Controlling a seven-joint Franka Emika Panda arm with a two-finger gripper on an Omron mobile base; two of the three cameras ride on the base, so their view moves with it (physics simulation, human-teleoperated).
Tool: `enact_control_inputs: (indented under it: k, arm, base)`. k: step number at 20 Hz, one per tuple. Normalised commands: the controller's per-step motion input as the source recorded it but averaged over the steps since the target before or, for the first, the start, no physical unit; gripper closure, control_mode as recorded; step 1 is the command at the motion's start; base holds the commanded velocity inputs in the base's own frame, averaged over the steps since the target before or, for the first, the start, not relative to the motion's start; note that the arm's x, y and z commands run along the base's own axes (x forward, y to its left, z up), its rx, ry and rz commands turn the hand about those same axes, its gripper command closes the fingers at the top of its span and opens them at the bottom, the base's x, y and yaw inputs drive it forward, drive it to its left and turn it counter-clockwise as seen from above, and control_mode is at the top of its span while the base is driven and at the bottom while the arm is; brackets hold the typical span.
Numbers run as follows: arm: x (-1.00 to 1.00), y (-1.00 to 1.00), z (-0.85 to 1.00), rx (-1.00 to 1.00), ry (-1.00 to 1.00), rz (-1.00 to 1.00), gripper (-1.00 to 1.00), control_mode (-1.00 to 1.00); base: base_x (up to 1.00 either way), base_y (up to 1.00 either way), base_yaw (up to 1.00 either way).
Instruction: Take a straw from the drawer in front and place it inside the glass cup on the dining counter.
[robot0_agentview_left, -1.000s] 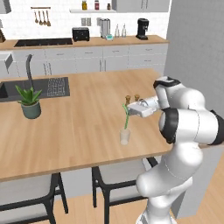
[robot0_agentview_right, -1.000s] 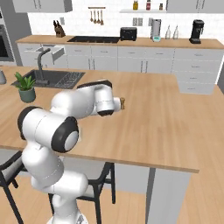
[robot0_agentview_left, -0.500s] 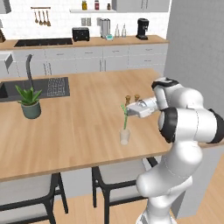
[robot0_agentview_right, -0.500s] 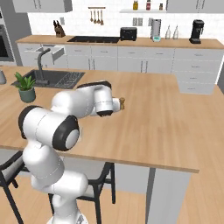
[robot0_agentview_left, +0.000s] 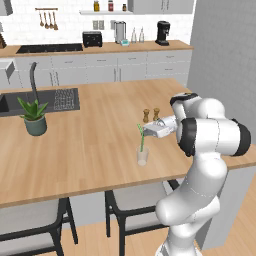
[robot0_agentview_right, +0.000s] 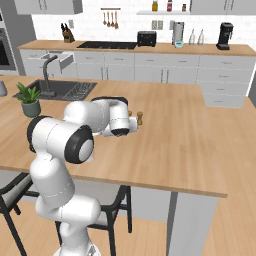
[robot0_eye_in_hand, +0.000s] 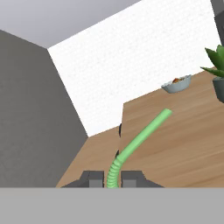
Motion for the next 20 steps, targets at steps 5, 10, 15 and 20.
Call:
enact_control_inputs:
  k: [5,10,15,20]
  arm:
    - [0.4,0.0,-0.2,0.0,0.0,0.0,1.0,-1.0]
    - [0.33,0.0,-0.2,0.0,0.0,0.0,1.0,-1.0]
    - [-0.43,0.0,-0.04,0.0,0.0,0.0,1.0,-1.0]
    - [-0.52,-0.02,0.0,0.0,0.0,0.0,1.0,-1.0]
  base:
    - [0.0,0.0,0.0]
    - [0.0,0.0,0.0]
    - [0.0,0.0,0.0]
    - [0.0,0.0,0.0]
